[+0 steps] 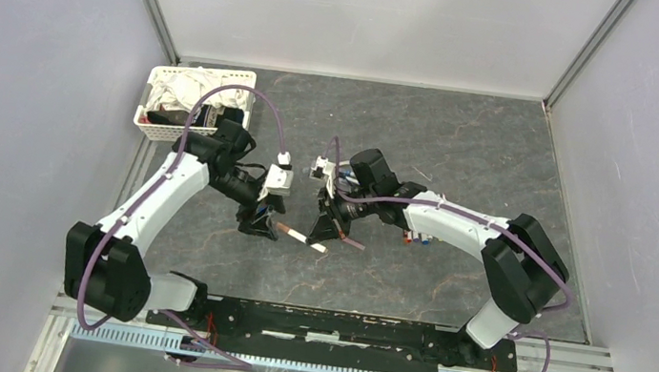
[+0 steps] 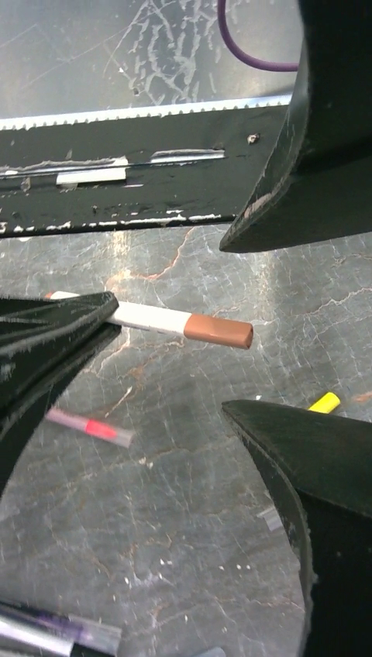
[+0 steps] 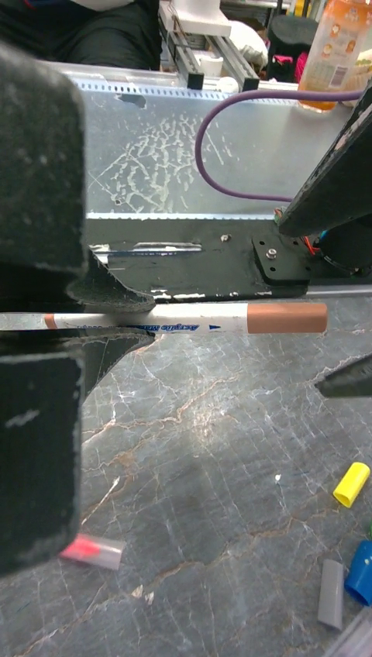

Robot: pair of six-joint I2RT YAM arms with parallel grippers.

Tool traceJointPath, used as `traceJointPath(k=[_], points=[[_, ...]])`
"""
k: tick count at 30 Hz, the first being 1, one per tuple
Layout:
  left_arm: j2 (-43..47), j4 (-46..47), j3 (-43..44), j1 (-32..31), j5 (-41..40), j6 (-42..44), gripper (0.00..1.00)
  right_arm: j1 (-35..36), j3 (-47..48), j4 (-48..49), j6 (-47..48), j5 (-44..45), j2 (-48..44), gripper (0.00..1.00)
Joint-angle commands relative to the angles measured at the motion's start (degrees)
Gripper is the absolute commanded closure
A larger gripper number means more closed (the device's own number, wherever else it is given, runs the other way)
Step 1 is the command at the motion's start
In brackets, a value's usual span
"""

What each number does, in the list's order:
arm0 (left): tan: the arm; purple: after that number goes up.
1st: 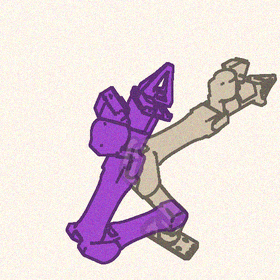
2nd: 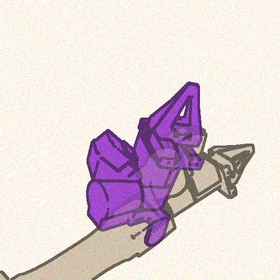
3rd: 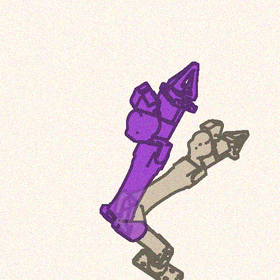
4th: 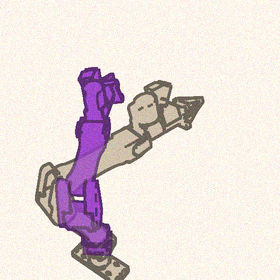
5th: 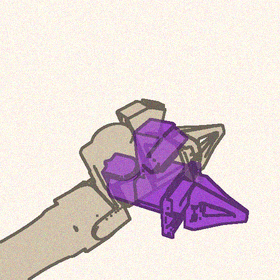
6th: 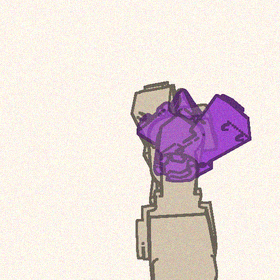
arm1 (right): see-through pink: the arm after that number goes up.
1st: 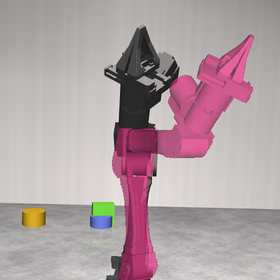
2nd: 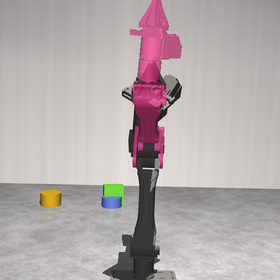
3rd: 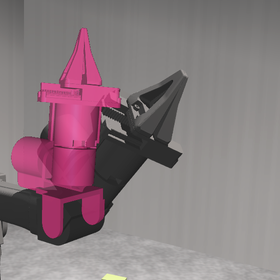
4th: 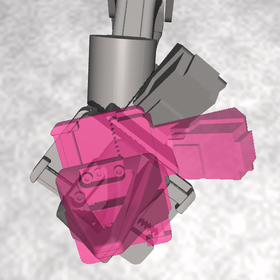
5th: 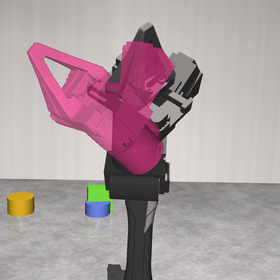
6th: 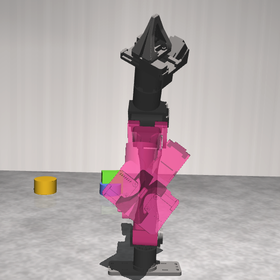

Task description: Open the pen caps

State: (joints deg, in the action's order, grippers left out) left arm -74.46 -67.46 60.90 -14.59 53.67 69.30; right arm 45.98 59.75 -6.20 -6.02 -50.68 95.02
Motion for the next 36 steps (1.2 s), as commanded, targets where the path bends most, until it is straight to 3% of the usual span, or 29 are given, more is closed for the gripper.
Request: traceJointPath(k=[1, 12, 15, 17, 21, 25, 29, 33, 35, 36], points=[[-0.2, -2.5, -0.9, -1.2, 2.0, 4.6, 0.31, -0.2, 1.4, 3.5, -2.0, -4.1, 0.9, 1.00], [-3.5, -2.3, -1.5, -4.3, 0.6, 4.2, 0.63, -0.1, 2.1, 3.6, -2.6, -5.0, 1.0, 1.00], [-3.8, -2.3, -1.3, -4.7, 0.6, 4.0, 0.80, -0.1, 2.0, 3.5, -2.6, -5.0, 1.1, 1.00], [-3.7, -2.2, -1.1, -5.1, 0.5, 3.9, 0.96, -0.1, 1.8, 4.1, -3.3, -4.8, 1.1, 0.89], [-3.2, -2.4, -0.2, -5.8, 0.8, 2.8, 0.98, -0.2, -1.1, 12.0, -9.6, -5.1, 1.6, 0.58], [-2.8, -2.6, 1.1, -6.0, 1.6, 1.9, 0.98, 0.6, -2.2, 17.5, -13.6, -5.9, 3.2, 0.52], [-2.9, -2.6, 2.2, -6.0, 2.0, 1.0, 0.98, 1.7, -1.2, 19.3, -15.3, -6.5, 4.7, 0.51], [-2.9, -2.1, 3.2, -6.1, 2.1, -0.6, 0.98, 1.9, -0.8, 20.7, -16.6, -6.6, 5.3, 0.57], [-3.1, -2.0, 3.6, -6.1, 2.2, -1.0, 0.98, 2.0, -0.8, 21.2, -16.8, -6.5, 5.2, 0.69], [-3.1, -2.0, 3.7, -6.0, 2.1, -1.0, 0.98, 1.9, -0.8, 21.0, -16.6, -6.2, 5.0, 0.81]])
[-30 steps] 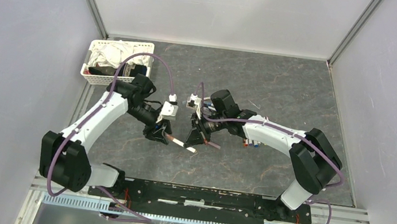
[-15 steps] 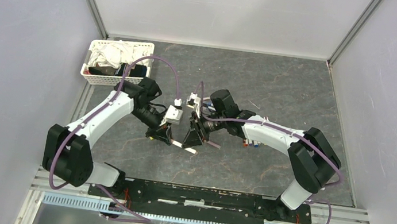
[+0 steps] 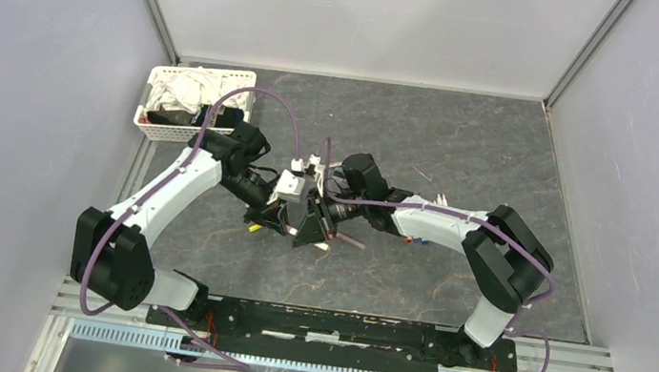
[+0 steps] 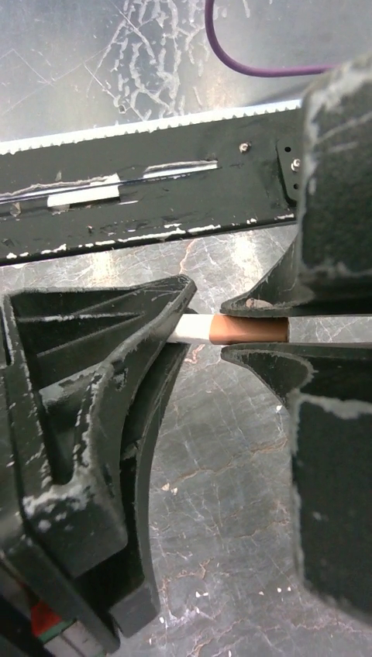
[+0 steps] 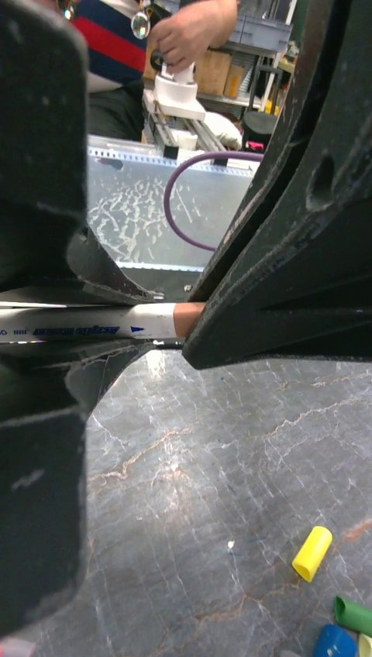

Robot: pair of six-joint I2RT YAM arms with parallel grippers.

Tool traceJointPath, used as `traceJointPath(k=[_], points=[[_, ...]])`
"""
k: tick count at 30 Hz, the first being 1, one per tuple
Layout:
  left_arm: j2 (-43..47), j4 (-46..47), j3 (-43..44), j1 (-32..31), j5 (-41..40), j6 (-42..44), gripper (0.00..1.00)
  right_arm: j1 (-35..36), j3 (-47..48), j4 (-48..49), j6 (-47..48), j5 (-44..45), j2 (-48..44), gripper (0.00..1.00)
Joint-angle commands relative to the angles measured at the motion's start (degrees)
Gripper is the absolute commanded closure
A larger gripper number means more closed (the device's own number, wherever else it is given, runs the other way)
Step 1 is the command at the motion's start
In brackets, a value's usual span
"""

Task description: Open the pen caps

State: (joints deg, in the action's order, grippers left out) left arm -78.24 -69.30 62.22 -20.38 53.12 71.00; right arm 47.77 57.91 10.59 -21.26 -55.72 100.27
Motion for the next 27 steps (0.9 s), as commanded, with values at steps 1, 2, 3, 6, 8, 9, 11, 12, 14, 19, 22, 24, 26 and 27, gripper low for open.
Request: traceJointPath(k=[1, 2, 3, 6, 8, 9, 11, 12, 14, 19, 22, 24, 26, 27], points=[[0.7, -0.2, 2.7, -0.2, 2.0, -2.9, 0.98, 0.1, 1.0, 3.4, -0.9, -0.7, -0.5, 0.91], [0.8, -0.2, 3.0, -0.3, 0.5, -2.8, 0.98, 0.0, 0.8, 2.3, 0.0, -0.1, -0.9, 1.00], [0.8, -0.3, 3.5, -0.3, -1.1, -2.9, 0.98, 0.0, 0.2, 1.4, 0.7, 0.1, -1.5, 1.00], [0.6, -1.5, 4.7, 0.2, -7.0, -2.0, 0.98, -0.7, -3.2, -0.9, 2.9, 1.3, -4.3, 1.00], [0.4, -2.4, 5.9, 1.2, -11.4, -1.0, 0.98, -1.4, -6.4, -2.6, 4.7, 3.0, -6.8, 1.00], [0.1, -3.0, 6.4, 2.0, -13.5, -0.1, 0.98, -1.8, -7.8, -3.9, 5.5, 3.6, -8.0, 1.00], [-0.5, -3.9, 7.6, 4.8, -17.4, 1.9, 0.98, -2.3, -10.8, -6.1, 7.2, 5.8, -10.5, 1.00], [-0.8, -4.5, 8.5, 7.3, -18.7, 3.1, 0.98, -2.6, -12.5, -6.7, 7.8, 6.4, -11.8, 1.00], [-2.0, -5.9, 10.7, 11.7, -20.5, 5.9, 0.98, -3.4, -15.2, -7.3, 8.3, 7.4, -14.2, 1.00], [-4.4, -7.6, 15.9, 19.1, -21.3, 9.3, 0.98, -4.7, -17.7, -10.4, 10.5, 9.9, -17.4, 1.00], [-3.9, -7.4, 15.3, 19.8, -18.6, 9.5, 0.98, -5.0, -16.3, -13.5, 11.7, 11.3, -17.8, 1.00], [-3.1, -5.9, 13.3, 19.8, -15.2, 8.8, 0.98, -5.7, -14.6, -15.7, 12.7, 14.2, -17.7, 1.00], [-2.7, 0.0, 9.7, 19.7, -11.5, 4.3, 0.98, -7.5, -13.2, -17.5, 12.4, 21.1, -18.0, 1.00], [-2.7, 1.6, 8.5, 19.7, -10.2, 2.3, 0.98, -8.5, -13.0, -17.7, 11.4, 25.5, -18.3, 1.00]])
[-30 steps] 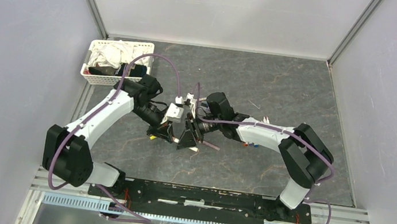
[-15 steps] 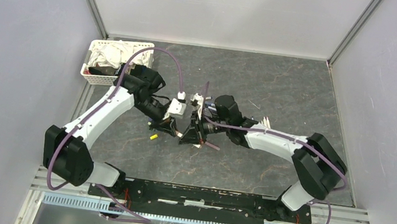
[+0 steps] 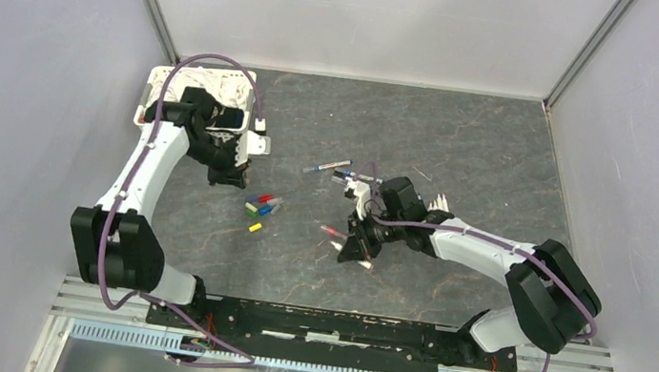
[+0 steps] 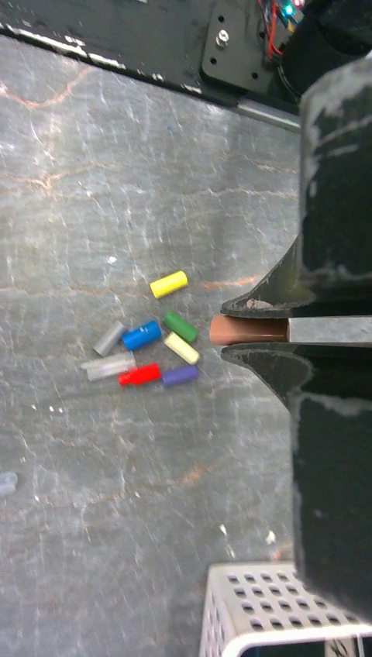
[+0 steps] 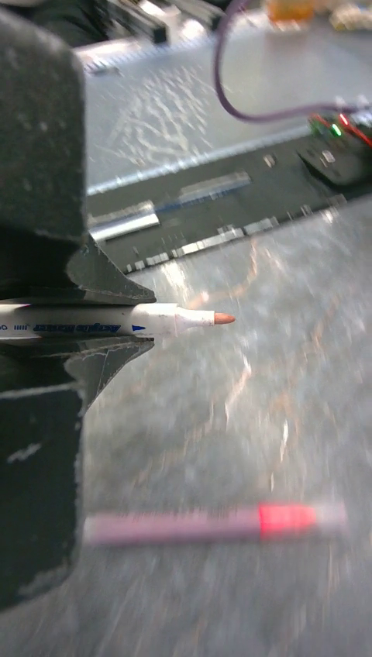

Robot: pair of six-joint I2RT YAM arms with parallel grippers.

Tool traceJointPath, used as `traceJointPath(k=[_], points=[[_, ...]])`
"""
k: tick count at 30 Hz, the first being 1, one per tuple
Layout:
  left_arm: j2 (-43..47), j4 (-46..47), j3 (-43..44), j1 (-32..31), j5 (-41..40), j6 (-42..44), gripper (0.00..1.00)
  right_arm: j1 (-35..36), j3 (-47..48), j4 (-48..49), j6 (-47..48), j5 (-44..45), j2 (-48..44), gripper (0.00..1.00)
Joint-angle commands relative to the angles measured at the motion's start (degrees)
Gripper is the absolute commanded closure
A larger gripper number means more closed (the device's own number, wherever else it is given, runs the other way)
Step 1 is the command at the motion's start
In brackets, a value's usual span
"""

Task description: Open the pen caps

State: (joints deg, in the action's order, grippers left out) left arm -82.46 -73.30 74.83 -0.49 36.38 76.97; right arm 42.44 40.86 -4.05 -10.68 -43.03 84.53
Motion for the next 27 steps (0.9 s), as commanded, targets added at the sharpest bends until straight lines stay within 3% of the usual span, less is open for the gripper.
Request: traceJointPath(k=[1, 6, 10, 18, 27], points=[[1.6, 10.1, -6.8, -0.2, 7.4, -6.3, 0.98, -4.3, 4.0, -3.2, -0.5, 18.5, -2.8, 1.00], [0.4, 24.9, -15.9, -0.3, 8.1, -15.9, 0.97, -5.7, 4.2, -3.5, -5.0, 39.5, -2.9, 1.00], [-2.2, 34.1, -19.7, -0.5, 4.3, -21.1, 0.92, -5.9, 5.0, -3.3, -6.6, 49.4, -0.1, 1.00], [-8.1, 42.7, -20.7, -1.1, 0.2, -26.9, 0.86, -6.3, 5.0, -0.7, -10.0, 56.6, 4.5, 1.00], [-10.7, 42.7, -22.2, -2.2, -0.8, -24.7, 0.59, -6.3, 4.0, -0.3, -10.6, 58.2, 6.4, 0.77]])
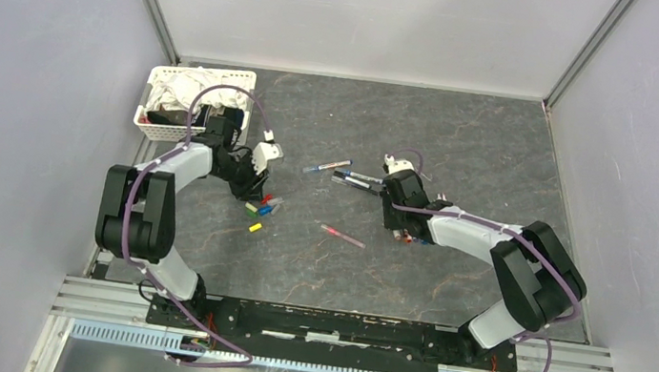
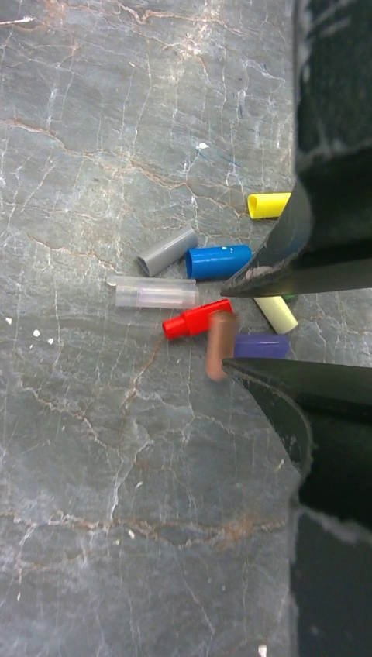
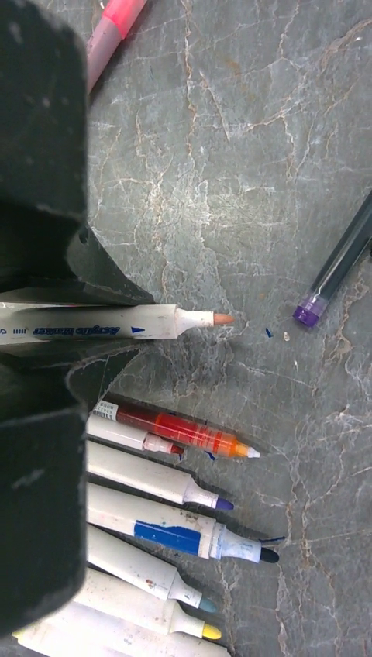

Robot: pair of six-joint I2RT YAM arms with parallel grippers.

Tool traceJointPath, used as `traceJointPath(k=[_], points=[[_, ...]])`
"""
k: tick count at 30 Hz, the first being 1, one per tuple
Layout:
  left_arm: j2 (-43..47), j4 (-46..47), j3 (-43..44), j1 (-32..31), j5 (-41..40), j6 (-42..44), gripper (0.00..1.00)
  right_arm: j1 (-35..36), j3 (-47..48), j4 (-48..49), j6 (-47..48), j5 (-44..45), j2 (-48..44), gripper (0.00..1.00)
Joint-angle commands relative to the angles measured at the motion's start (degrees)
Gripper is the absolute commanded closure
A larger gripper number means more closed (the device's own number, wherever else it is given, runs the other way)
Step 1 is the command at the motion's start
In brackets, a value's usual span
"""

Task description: Open the pen caps

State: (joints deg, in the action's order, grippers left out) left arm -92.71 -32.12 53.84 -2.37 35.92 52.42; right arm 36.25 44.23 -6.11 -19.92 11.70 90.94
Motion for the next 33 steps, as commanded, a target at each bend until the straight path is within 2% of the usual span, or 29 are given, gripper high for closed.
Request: traceJointPath(k=[1, 9, 15, 18, 19, 20, 23, 25, 29, 33], points=[[-0.6, 1.3, -1.3, -0.3, -0.3, 0.1, 0.58, -0.1, 0.5, 1.8, -1.4, 3.7, -0.1, 0.77], [-0.7, -1.5, 0.6, -0.3, 1.1, 0.3, 0.50, -0.1, -0.5, 1.1, -1.4, 4.8, -2.0, 0.71], [5.7, -8.6, 7.0, -0.3, 4.8, -0.4, 0.43, 0.1, -0.6, 1.5, -0.3, 4.9, -6.6, 0.70], [9.7, -12.8, 11.9, -0.3, 5.0, -1.8, 0.35, 1.6, 0.1, 2.1, 2.6, 3.9, -9.0, 0.62], [10.7, -14.5, 13.6, -0.3, 4.8, -2.0, 0.09, 2.4, 0.2, 2.6, 4.0, 3.0, -9.5, 0.57], [11.5, -16.2, 15.6, -0.2, 4.4, -2.1, 0.01, 3.5, 0.2, 3.4, 5.2, 1.9, -10.2, 0.52], [13.4, -20.8, 20.7, -0.2, 2.3, -3.0, 0.00, 6.3, 0.4, 5.4, 9.3, -4.3, -10.1, 0.43], [14.7, -22.7, 23.3, -0.2, 0.6, -4.1, 0.00, 8.3, 0.8, 5.7, 12.1, -10.6, -8.7, 0.42], [17.9, -23.7, 25.6, -0.2, -1.6, -5.5, 0.00, 11.7, 1.7, 5.7, 16.0, -18.4, -5.1, 0.43], [21.4, -21.4, 23.8, -0.1, -2.7, -6.0, 0.00, 13.2, 3.5, 3.9, 18.3, -20.2, -0.3, 0.48]])
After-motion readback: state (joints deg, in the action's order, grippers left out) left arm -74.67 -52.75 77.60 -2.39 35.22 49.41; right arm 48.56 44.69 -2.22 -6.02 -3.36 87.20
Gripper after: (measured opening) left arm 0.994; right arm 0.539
